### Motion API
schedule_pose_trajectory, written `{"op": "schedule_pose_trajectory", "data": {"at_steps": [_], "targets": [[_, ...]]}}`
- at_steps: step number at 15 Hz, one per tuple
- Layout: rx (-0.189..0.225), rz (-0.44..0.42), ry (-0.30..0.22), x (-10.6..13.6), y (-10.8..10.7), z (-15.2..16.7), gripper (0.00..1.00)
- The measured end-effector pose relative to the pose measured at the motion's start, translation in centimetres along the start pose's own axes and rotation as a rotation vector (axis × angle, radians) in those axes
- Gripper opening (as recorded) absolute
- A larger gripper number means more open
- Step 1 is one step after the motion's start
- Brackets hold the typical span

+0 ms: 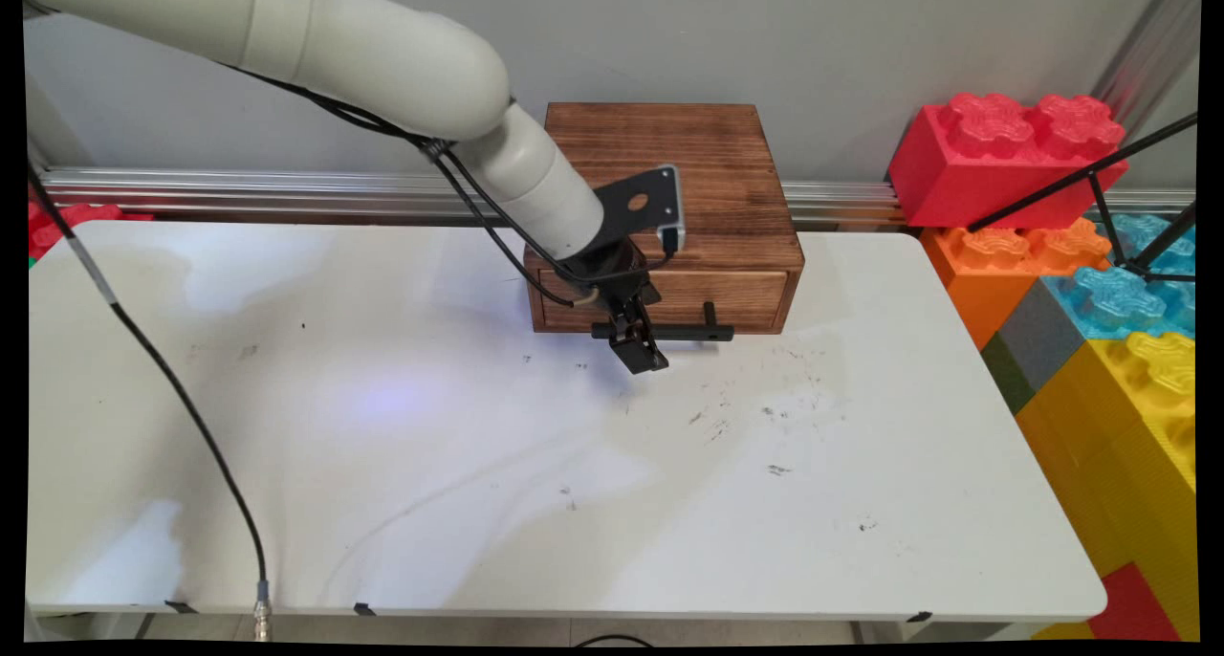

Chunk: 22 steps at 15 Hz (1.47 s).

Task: Open the drawer

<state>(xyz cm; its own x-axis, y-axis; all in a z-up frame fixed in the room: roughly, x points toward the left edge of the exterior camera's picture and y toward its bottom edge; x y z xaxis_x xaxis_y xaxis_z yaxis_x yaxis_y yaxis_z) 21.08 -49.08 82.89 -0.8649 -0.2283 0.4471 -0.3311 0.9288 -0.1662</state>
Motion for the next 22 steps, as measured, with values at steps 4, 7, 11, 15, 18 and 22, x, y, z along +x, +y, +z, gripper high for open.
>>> {"op": "schedule_pose_trajectory", "data": {"at_steps": [4,7,11,15,18,22], "targets": [[0.001,0.032,-0.006,0.0,0.0,1.5,1.0],[0.002,0.048,-0.011,-0.2,0.1,2.3,1.0],[0.002,0.063,-0.013,-0.5,0.2,3.3,1.0],[0.004,0.069,-0.013,-0.7,0.3,4.0,1.0],[0.004,0.071,-0.014,-0.9,0.3,4.4,1.0],[0.002,0.07,-0.014,-1.2,0.4,4.8,1.0]]}}
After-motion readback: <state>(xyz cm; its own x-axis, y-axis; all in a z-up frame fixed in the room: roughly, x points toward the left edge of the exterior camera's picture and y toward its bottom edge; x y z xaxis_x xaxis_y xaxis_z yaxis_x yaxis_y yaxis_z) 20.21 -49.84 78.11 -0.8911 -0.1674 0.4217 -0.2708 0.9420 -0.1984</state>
